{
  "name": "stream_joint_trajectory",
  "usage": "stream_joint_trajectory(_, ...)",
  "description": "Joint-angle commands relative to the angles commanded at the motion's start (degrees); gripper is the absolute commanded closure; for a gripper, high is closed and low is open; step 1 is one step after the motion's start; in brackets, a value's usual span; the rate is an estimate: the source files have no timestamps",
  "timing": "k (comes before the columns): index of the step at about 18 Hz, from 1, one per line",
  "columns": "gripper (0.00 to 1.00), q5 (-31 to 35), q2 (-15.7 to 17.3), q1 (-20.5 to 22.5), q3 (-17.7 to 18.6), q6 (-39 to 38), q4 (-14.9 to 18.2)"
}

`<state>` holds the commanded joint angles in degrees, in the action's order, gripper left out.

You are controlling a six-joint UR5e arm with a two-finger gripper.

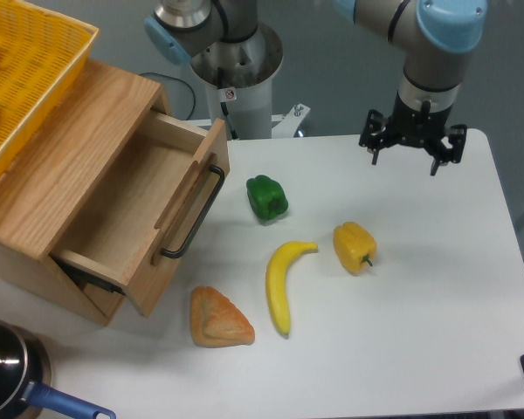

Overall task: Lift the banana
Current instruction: 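Move the gripper down and across toward the yellow banana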

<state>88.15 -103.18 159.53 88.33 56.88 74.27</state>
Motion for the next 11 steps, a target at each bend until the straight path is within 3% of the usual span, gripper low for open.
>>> stream_joint_trajectory(11, 0.0, 0.27, -5.28, -1.76, 1.4, -3.18, -2.9)
